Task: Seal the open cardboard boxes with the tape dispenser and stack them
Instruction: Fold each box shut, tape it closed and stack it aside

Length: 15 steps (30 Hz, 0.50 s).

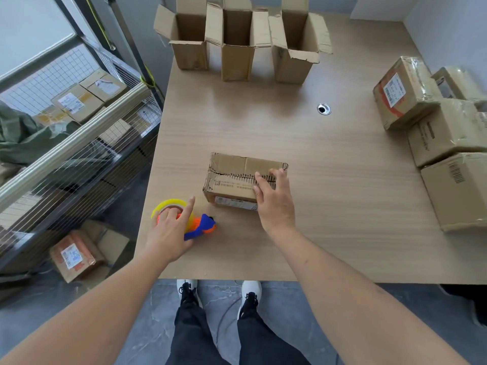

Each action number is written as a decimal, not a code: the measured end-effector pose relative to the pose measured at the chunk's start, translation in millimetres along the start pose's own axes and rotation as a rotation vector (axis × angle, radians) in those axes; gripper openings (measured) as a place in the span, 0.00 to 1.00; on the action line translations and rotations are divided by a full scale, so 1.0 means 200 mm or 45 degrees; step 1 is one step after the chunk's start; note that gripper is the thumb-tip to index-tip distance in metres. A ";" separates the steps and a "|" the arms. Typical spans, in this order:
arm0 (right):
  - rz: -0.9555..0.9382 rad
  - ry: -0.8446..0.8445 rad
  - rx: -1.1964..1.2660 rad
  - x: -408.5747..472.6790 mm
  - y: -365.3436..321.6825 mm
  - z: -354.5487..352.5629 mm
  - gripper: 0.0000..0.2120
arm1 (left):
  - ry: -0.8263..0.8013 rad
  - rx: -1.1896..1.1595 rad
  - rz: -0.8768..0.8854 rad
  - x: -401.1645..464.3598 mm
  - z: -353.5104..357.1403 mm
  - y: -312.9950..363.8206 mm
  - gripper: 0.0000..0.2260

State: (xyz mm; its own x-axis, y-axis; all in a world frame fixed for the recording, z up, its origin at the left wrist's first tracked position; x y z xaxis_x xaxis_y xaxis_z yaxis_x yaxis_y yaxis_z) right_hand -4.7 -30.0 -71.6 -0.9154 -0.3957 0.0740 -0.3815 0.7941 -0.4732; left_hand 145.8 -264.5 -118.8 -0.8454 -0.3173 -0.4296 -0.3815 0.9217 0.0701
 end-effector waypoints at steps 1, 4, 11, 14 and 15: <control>-0.006 0.002 -0.001 0.00 0.00 0.00 0.17 | 0.020 0.051 -0.009 -0.01 0.01 0.00 0.54; -0.012 -0.013 -0.006 0.00 0.01 0.00 0.17 | 0.012 0.112 -0.035 -0.01 0.02 -0.02 0.54; -0.002 -0.086 -0.020 0.01 0.01 -0.01 0.18 | 0.148 -0.278 -0.117 -0.04 -0.07 -0.04 0.56; -0.001 -0.122 -0.035 0.01 0.02 -0.01 0.19 | 0.335 -0.382 -0.098 -0.06 -0.19 -0.07 0.57; 0.006 -0.130 -0.033 0.01 0.03 -0.01 0.19 | 0.381 -0.376 -0.063 -0.07 -0.24 -0.08 0.56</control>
State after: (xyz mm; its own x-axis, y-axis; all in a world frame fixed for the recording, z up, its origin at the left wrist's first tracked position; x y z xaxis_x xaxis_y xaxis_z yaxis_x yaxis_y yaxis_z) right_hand -9.0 -25.8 -71.7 -0.8998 -0.4358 -0.0190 -0.3815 0.8074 -0.4501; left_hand 145.7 -285.0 -70.1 -0.8780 -0.4504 -0.1619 -0.4783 0.8139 0.3298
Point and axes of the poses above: each hand's wrist, its own x-axis towards the middle knuckle, its own z-axis out of the palm, y = z × x, the point moved 3 cm from there along x, towards the middle knuckle, and after that the axes turned 5 degrees about -z, right-handed, at the moved point
